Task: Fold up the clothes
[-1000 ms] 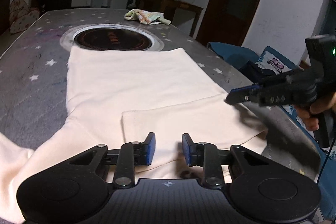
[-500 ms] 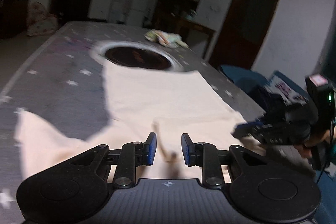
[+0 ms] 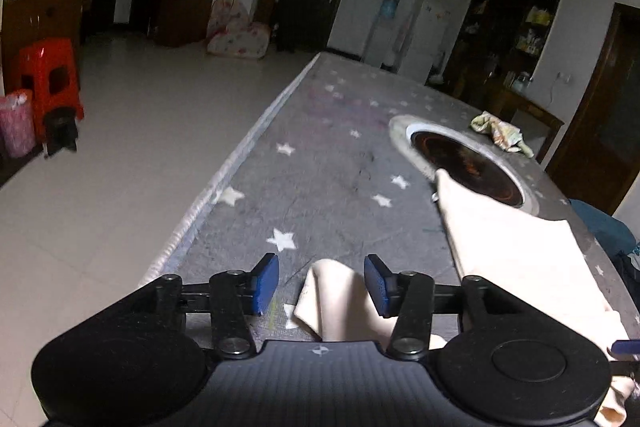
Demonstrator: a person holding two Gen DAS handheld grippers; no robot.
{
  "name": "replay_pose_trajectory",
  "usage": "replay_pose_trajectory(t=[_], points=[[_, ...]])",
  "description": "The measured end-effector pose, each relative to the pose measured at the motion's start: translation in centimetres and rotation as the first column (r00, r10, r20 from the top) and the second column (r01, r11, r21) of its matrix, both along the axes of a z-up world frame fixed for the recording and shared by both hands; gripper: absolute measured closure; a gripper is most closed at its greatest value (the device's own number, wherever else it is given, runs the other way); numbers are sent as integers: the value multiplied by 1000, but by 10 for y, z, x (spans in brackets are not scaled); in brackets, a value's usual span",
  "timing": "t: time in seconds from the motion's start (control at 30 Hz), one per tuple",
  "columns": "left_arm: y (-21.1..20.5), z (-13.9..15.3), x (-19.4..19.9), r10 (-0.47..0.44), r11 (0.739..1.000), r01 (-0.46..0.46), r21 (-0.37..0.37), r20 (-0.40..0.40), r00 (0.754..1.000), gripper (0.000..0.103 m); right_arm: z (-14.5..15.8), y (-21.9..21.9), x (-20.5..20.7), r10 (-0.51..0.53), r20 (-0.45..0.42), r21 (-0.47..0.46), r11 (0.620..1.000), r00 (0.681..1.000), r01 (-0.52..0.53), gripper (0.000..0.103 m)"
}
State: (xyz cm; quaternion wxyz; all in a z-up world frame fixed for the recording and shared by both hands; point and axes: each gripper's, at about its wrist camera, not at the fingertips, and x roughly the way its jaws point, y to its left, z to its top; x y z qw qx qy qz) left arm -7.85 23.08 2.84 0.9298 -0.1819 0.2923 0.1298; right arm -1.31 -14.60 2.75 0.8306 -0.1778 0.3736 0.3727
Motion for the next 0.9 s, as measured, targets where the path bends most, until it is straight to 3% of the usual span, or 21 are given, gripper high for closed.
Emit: replay_pose_trajectory(t=[0.13, 0.2, 0.37, 0.5, 0.57, 0.7, 0.73, 0.8, 0.83, 0.9], points=[[-6, -5, 0, -18, 1000, 18, 3, 13, 1000, 93, -4, 2, 1, -2, -6, -7, 1000, 1000, 2, 66], [-1, -1, -6, 20, 1000, -20, 16, 35, 999, 98, -5, 2, 1, -3, -7, -6, 1000, 1000, 3, 66], [11, 17, -29, 143, 983, -157, 95, 138, 980, 100, -6, 1, 2, -3, -8, -3, 1000, 1000, 3, 63], [16, 14, -29, 126, 989, -133, 70, 98, 987, 97, -6, 1, 2, -7, -9, 4, 1000, 1000, 7, 61], [15, 9, -24, 94, 995, -96, 29, 67, 993, 90, -6, 1, 2, -6, -8, 3, 1000, 1000, 6, 59], [3, 2, -10, 49, 998, -50, 38, 23, 999, 52, -6, 3, 3, -9, -8, 4, 1000, 1000, 9, 56], [1, 0, -7, 42, 998, -43, 42, 16, 999, 52, -6, 2, 3, -9, -8, 4, 1000, 1000, 9, 56], [-4, -4, 0, 7, 999, -7, 53, -1, 1000, 55, -6, 2, 3, -10, -8, 5, 1000, 1000, 10, 55], [-7, -6, 2, -8, 998, 8, 63, -11, 1000, 73, -6, 2, 3, -11, -8, 6, 1000, 1000, 11, 54], [-7, -7, 1, -6, 997, 7, 72, -12, 1000, 90, -7, 1, 4, -15, -9, 8, 1000, 1000, 15, 52]])
